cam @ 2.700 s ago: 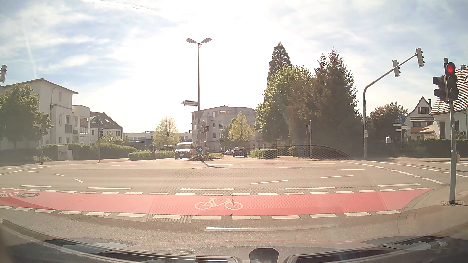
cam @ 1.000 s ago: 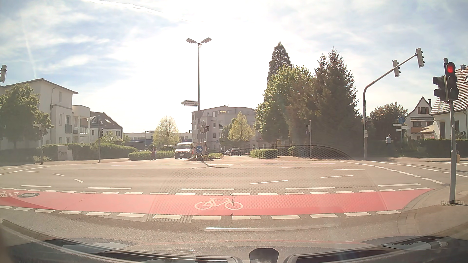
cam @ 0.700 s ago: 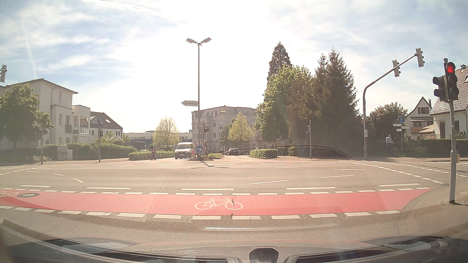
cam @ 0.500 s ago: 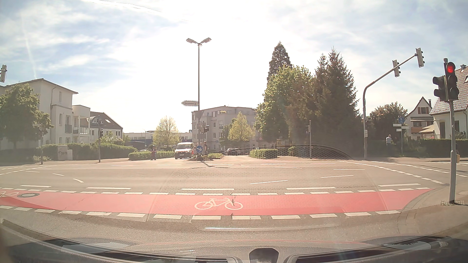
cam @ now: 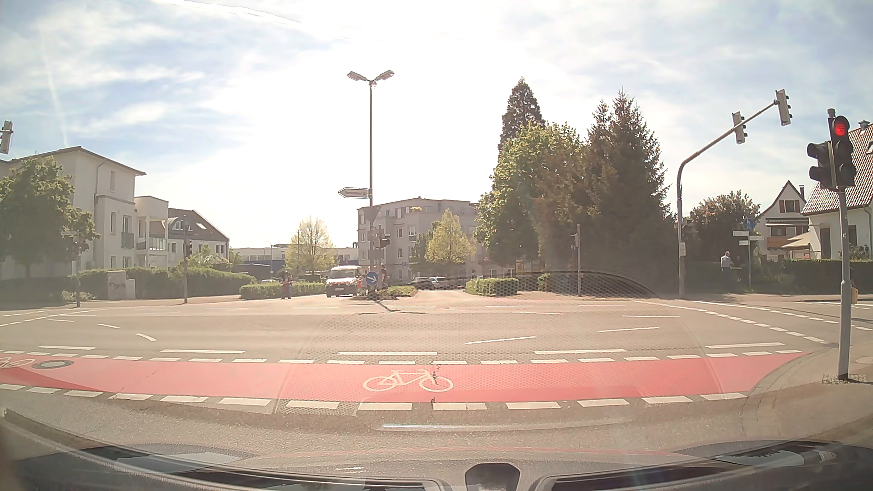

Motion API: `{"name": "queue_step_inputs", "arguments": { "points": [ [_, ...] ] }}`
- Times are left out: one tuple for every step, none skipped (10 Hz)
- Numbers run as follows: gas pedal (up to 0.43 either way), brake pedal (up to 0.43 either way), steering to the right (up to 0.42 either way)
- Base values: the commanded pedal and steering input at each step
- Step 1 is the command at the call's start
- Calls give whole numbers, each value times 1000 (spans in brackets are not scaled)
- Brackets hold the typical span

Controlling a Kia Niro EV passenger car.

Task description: Follow the waypoints while adhering to traffic rules and regulations

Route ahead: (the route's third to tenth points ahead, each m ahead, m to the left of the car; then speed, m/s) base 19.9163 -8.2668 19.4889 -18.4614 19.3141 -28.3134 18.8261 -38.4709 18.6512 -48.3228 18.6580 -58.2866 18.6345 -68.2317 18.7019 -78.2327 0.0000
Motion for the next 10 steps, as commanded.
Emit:
{"name": "queue_step_inputs", "arguments": {
  "points": [
    [0, 220, 4],
    [0, 213, 4],
    [0, 220, 4],
    [0, 220, 4],
    [0, 213, 4],
    [0, 220, 4],
    [0, 220, 4],
    [0, 220, 4],
    [0, 207, 4],
    [0, 207, 4]
  ]
}}
